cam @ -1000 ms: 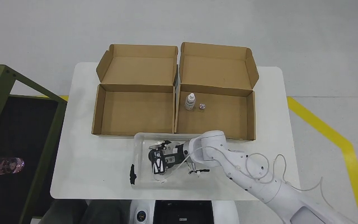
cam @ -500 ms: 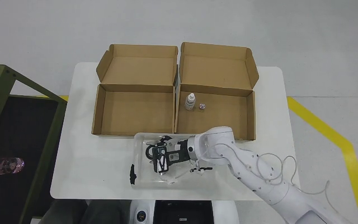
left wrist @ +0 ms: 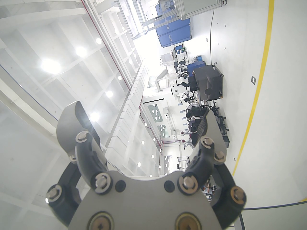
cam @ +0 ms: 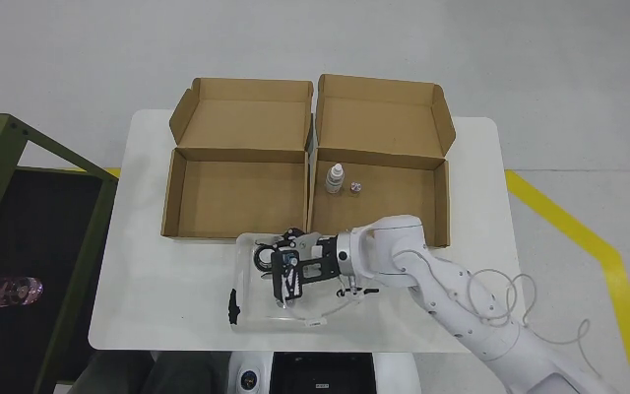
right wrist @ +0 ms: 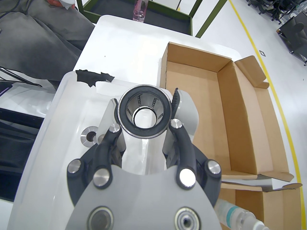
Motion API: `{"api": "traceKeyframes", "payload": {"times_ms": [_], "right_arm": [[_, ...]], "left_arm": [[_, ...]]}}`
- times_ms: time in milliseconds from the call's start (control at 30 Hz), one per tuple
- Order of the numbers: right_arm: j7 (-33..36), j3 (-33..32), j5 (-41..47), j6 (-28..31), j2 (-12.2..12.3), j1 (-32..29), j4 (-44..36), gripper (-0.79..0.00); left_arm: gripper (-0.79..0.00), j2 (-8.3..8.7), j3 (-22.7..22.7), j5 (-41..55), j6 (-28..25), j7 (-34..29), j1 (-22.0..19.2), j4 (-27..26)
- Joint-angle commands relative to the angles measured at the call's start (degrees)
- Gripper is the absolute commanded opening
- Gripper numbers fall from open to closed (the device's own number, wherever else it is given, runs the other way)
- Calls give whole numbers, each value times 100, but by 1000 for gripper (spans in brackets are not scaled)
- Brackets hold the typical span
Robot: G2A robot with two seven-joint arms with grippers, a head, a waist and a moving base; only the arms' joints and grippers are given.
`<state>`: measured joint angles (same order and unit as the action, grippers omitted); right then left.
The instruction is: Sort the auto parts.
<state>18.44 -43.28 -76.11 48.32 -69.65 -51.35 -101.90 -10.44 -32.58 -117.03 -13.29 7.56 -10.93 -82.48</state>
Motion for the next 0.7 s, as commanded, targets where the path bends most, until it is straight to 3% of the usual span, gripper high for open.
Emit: {"api": "traceKeyframes", "payload": {"times_ms": [0,667], "right_arm": [[-6,-30,10,-34,-8,45,16,-785],[-89,51,183,-548,-261,854,1028,-785]], "left_arm": [[0,0,0,0,0,0,0,0],[0,0,0,0,0,0,0,0]]}}
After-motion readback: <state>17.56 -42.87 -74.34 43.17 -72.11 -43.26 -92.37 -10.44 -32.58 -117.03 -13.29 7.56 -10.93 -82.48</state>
